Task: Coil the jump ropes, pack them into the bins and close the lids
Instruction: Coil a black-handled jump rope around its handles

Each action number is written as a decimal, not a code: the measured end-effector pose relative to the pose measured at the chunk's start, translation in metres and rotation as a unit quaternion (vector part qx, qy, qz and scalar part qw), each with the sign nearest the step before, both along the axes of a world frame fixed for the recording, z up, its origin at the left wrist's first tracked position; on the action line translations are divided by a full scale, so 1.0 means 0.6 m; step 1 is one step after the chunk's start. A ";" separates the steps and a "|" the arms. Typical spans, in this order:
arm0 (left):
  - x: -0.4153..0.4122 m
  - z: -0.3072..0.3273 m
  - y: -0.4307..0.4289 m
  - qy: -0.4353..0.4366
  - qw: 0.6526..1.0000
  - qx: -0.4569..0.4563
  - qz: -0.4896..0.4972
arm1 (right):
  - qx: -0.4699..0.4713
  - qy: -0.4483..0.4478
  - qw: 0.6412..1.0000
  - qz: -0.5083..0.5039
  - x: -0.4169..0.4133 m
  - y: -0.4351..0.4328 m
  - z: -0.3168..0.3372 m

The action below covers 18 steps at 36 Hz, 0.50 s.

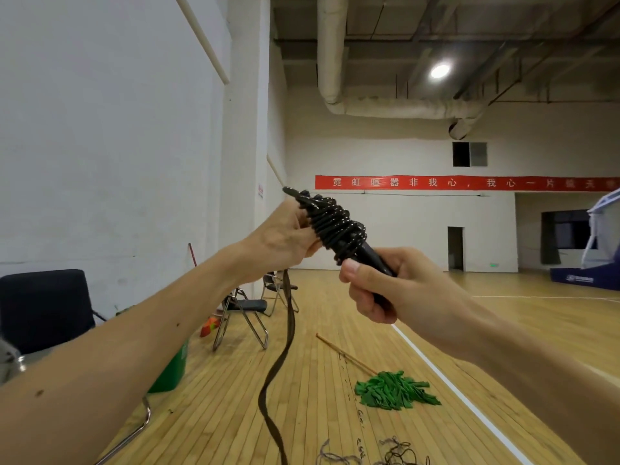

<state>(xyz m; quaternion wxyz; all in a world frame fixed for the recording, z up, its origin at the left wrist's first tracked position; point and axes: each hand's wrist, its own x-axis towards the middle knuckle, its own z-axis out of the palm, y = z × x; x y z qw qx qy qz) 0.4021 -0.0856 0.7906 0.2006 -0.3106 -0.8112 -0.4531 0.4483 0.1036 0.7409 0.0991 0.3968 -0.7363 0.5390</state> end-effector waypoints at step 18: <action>0.017 -0.054 0.019 -0.092 0.994 -0.027 -0.056 | -0.034 -0.047 0.997 -0.051 -0.029 0.012 0.011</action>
